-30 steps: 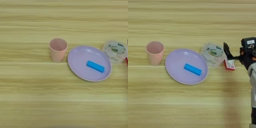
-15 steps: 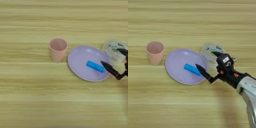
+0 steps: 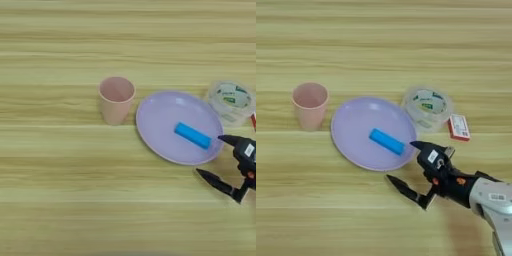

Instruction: Move the objects on the table

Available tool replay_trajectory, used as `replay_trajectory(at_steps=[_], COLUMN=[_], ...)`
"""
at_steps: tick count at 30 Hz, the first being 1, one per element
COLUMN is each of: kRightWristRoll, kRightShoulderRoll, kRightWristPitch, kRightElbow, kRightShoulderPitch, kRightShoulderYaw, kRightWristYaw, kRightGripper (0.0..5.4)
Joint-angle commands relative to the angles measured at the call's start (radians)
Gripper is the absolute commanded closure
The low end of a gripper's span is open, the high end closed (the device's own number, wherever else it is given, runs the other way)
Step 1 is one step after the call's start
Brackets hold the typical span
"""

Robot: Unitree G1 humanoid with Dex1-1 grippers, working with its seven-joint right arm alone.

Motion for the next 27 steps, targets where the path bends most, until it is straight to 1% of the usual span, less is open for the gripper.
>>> replay_trajectory(at_steps=[1,6,9,13,17,21,27], kRightWristRoll=[0.026,0.021,0.011,-0.045,-0.089,-0.099,-0.098], kRightShoulderRoll=[-0.043,-0.039,-0.035,-0.016,-0.001,0.014,0.030], kRightWristPitch=[-0.053,-0.061,-0.062,-0.056,-0.060,-0.059,-0.056], kRightElbow=[-0.011,0.000,0.010,0.021,0.021,0.005,0.003], kRightShoulderPitch=[-0.033,-0.040,-0.051,-0.088,-0.108,-0.120,-0.143], kRightShoulderYaw=[-0.037,-0.034,-0.030,0.000,0.038,0.056,0.078], kRightWristYaw=[0.006,0.009,-0.002,-0.060,-0.095,-0.108,-0.115], kRightGripper=[0.04,0.04,0.04,0.04,0.04,0.04,0.04])
